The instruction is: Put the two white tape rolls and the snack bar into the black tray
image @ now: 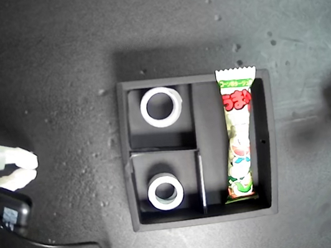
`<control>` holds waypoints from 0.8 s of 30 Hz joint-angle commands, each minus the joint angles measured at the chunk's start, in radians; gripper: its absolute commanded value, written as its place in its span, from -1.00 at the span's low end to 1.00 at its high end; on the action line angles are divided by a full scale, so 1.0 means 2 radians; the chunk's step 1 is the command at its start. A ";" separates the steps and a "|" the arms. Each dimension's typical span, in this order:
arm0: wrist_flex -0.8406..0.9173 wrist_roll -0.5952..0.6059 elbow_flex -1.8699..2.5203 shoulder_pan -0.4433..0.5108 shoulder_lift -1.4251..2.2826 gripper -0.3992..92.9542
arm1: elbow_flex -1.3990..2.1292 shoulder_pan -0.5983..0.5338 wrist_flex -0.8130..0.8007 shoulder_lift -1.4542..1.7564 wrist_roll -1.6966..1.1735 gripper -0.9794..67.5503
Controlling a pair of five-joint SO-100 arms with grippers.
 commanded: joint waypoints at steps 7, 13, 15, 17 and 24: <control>0.027 0.016 0.029 -0.015 0.024 -0.98 | 0.025 0.001 0.071 0.005 0.028 -0.97; 0.077 -0.049 0.029 0.000 0.024 -0.98 | 0.025 0.000 0.154 0.005 0.051 -0.97; 0.077 0.002 0.029 0.002 0.024 -0.98 | 0.025 -0.004 0.154 0.005 0.051 -0.97; 0.077 0.045 0.029 0.002 0.024 -0.98 | 0.025 -0.006 0.154 0.005 0.051 -0.97; 0.077 0.081 0.029 0.002 0.024 -0.98 | 0.025 -0.006 0.154 0.005 0.051 -0.97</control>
